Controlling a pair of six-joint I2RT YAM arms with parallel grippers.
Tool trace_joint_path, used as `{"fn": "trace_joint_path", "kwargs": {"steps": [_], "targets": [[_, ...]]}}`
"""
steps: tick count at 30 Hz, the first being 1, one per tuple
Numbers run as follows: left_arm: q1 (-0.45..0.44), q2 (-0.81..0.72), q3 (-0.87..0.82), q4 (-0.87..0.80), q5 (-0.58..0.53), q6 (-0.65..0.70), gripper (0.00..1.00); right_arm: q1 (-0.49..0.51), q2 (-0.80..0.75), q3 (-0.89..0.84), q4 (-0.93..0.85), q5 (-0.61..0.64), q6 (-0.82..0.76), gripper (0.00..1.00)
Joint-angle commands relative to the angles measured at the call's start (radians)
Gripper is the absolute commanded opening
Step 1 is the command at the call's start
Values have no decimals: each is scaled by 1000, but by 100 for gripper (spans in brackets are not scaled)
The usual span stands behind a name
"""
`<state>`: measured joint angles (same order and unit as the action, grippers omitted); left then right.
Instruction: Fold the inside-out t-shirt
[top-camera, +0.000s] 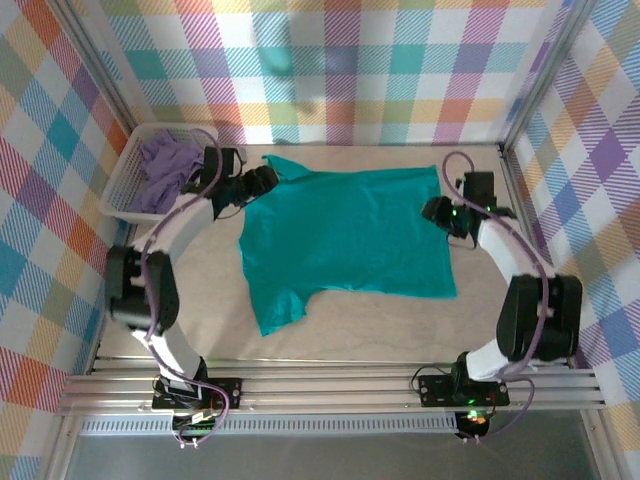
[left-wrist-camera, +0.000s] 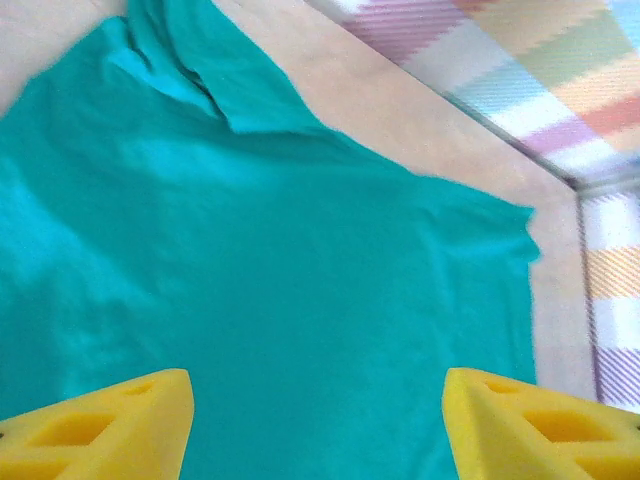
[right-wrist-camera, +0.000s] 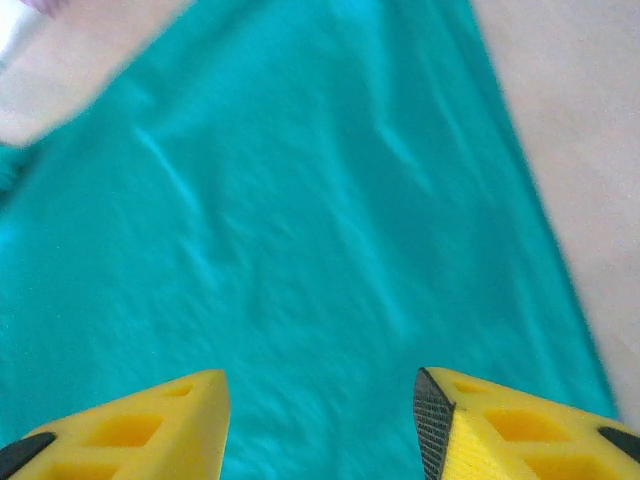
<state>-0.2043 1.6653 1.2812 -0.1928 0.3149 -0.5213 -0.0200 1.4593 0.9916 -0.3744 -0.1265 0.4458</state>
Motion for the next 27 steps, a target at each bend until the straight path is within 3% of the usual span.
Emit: {"fn": "trace_joint_path", "kwargs": {"steps": [1,4,7,18,27], "targets": [[-54,-87,-176,99,-17,-44,67,-47,-115,-151,-97,85,-26,52],[-116,-201,-314,100,-58,-45,67,-95,-246,-275,-110,99,15,53],[-163,-281,-406,90,-75,-48,67,-126,-276,-333,-149,94,55,52],[-190,-425,-489,-6,-89,-28,67,-149,-171,-320,-253,34,68,48],[-191,-472,-495,-39,-107,-13,67,-148,-61,-308,-206,0,95,47]]}}
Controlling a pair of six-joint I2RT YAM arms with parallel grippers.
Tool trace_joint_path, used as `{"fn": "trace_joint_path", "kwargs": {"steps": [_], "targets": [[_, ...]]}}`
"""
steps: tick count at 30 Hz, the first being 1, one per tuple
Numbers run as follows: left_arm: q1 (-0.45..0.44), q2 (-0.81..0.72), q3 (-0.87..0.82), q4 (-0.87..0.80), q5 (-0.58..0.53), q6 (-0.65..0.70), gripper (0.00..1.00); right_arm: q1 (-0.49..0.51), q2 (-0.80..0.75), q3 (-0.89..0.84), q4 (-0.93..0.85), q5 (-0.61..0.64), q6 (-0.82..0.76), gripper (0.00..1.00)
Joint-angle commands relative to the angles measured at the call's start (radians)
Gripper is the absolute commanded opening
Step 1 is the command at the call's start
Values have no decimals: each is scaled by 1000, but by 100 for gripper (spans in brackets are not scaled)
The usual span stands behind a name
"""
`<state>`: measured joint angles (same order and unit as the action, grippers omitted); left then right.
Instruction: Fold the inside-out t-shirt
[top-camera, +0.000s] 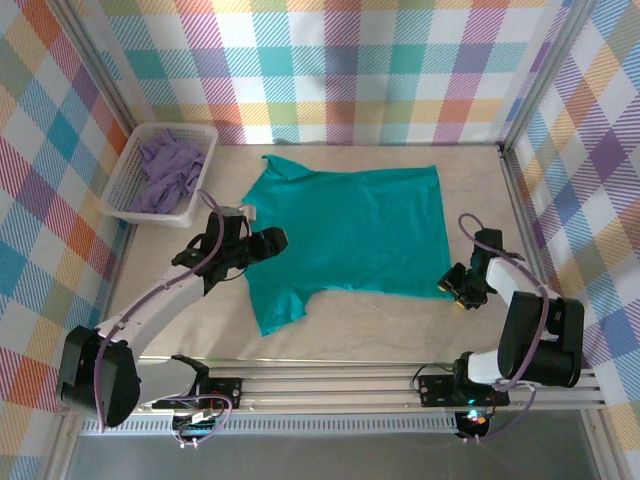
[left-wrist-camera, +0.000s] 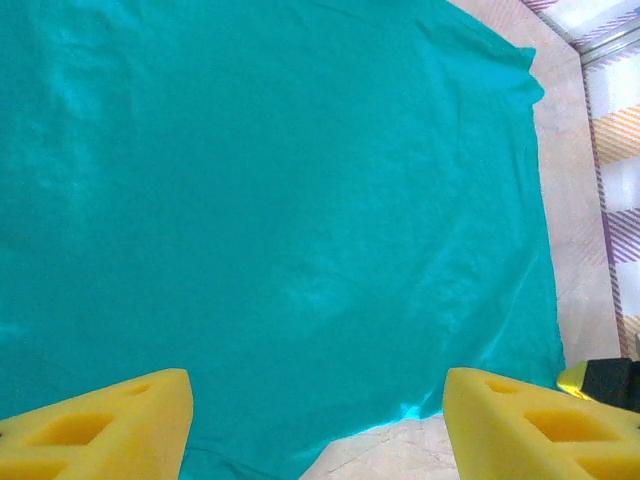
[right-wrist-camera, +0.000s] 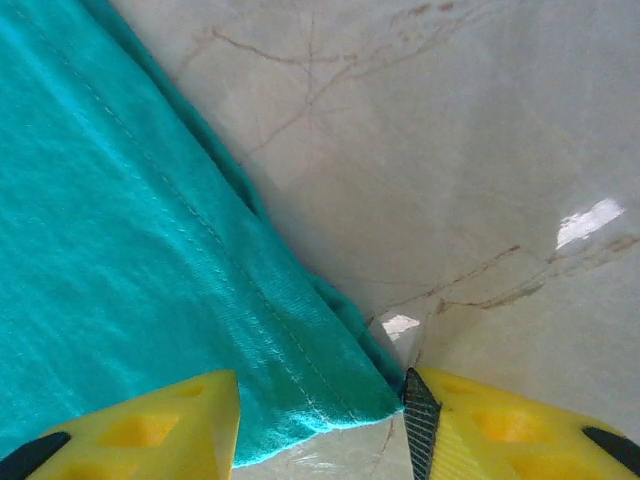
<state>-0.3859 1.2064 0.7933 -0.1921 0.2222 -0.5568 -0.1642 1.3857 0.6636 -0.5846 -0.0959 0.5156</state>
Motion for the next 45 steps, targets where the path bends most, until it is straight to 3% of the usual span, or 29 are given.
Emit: {"fn": "trace_joint_path", "kwargs": {"steps": [1,8,15,24,29,36,45], "targets": [[-10,-13,-6,-43,-11,23,67,-2,16,16,18,-34,31,46],[-10,-45,-35,-109,-16,38,67,-2,25,2,53,-44,47,34],[-17,-132,-124,-284,-93,41,67,-1,10,20,72,-42,24,14],[-102,-186,-218,-436,-165,-16,67,-2,-14,22,100,-85,-14,1],[-182,-138,-230,-443,-159,-46,63,-2,-55,17,95,-97,-35,0],[-255,-72,-230,-444,-141,-65,47,-2,-62,14,97,-108,-51,0],[-307,-37,-235,-475,-206,-89,44,-2,-66,14,97,-119,-57,0]]}}
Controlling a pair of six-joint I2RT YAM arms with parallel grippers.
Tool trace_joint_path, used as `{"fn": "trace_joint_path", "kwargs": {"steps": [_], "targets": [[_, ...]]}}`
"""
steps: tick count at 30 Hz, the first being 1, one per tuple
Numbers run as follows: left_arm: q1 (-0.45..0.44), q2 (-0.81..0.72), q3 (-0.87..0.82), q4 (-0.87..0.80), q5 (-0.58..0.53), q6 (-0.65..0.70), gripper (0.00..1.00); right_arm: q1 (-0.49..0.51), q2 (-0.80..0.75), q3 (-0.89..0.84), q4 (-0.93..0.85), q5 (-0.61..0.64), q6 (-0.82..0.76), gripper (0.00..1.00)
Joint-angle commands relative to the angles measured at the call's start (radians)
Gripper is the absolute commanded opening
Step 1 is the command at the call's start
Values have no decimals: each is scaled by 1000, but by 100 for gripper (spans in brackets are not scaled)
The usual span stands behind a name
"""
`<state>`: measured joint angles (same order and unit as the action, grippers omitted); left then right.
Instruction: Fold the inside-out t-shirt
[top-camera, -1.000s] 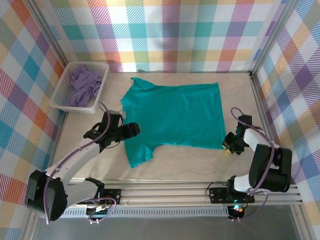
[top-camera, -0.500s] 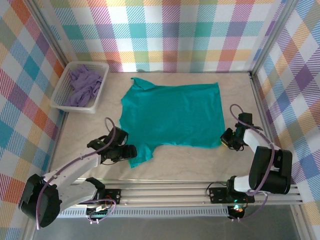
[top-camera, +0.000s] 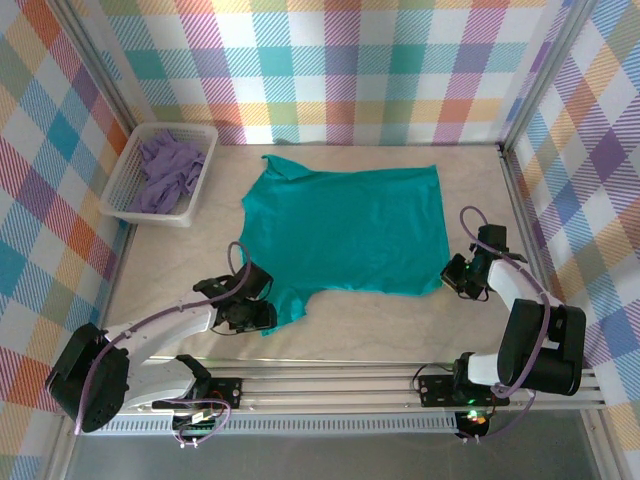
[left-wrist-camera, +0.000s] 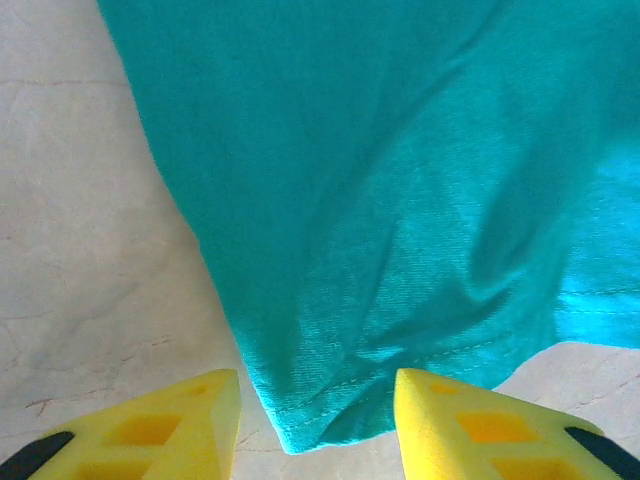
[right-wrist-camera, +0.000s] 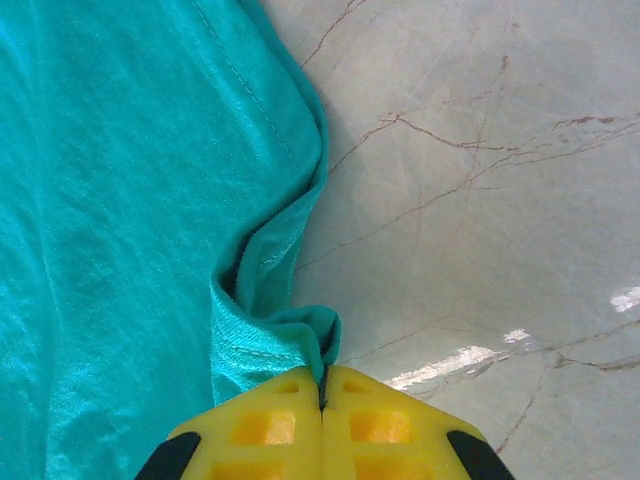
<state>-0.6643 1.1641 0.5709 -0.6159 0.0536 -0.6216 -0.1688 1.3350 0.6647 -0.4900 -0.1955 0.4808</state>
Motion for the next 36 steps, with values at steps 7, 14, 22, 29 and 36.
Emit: {"fn": "trace_joint_path", "kwargs": {"steps": [7,14,22,29,36], "targets": [[-48,23,-44,-28,-36,-39,40,3,-7,12,11,-26,-25,0],[-49,104,-78,87,-11,-35,18,3,-8,18,1,-31,-33,0],[-49,-13,-56,-6,-128,-36,0,3,-45,34,-46,-20,-71,0],[36,-165,38,-121,-177,-2,0,3,-85,90,-95,8,-72,0],[218,-114,231,-125,-54,124,0,3,1,229,-99,-2,-94,0]]}}
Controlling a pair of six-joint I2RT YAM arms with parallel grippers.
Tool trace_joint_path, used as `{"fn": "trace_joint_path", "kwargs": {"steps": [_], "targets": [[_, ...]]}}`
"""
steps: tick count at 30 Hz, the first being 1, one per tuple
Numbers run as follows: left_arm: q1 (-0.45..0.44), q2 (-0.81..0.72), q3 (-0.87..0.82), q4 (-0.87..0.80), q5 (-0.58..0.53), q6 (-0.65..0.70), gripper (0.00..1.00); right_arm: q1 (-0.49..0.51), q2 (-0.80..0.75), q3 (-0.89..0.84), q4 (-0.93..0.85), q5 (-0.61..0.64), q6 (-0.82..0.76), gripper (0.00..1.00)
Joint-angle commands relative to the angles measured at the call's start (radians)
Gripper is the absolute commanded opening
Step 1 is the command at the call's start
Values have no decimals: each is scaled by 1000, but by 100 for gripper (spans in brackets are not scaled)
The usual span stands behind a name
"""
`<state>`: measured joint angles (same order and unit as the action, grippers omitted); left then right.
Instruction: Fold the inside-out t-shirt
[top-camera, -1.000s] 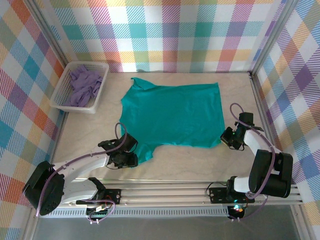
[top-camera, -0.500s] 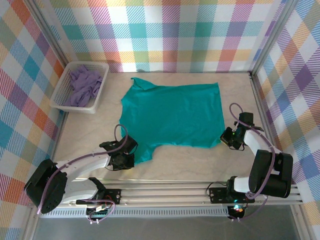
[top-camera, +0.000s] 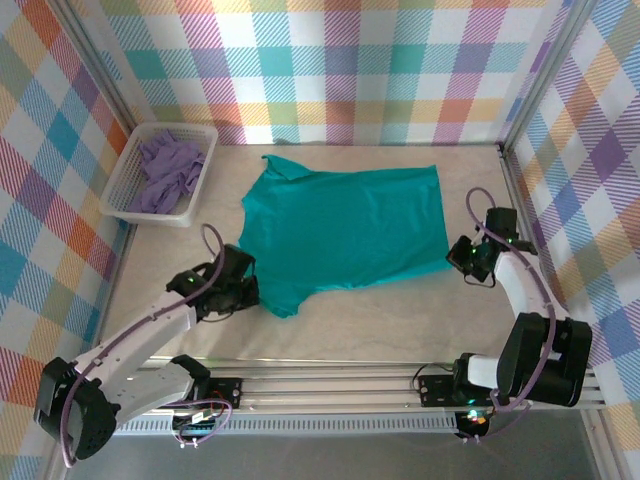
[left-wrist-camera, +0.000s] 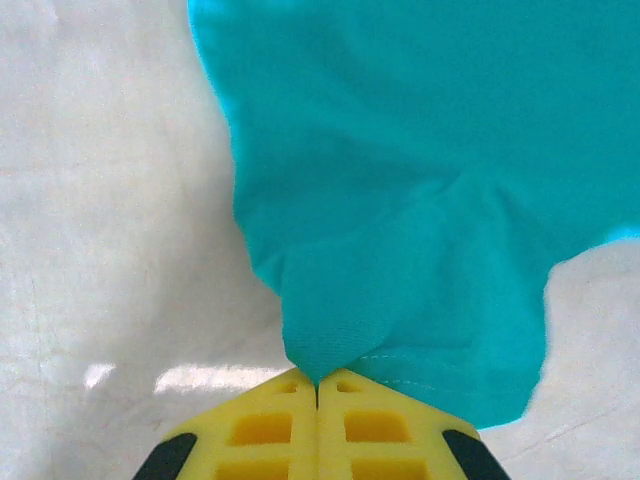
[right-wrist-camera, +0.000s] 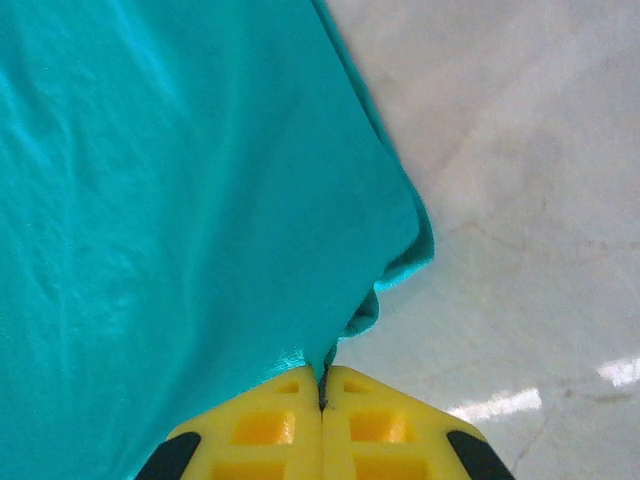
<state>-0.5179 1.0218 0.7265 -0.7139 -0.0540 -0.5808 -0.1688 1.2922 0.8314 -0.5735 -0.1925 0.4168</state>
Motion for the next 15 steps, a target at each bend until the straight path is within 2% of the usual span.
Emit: {"fn": "trace_joint_path", "kwargs": {"steps": [1,5,15], "targets": [[104,58,109,-26,78,106,0,3,68,79,-3,-7,-28,0],[194,210,245,-10,144,166,0,3,180,165,32,-36,-18,0],[307,507,514,34,187,204,0,6,383,342,58,-43,-22,0]]}}
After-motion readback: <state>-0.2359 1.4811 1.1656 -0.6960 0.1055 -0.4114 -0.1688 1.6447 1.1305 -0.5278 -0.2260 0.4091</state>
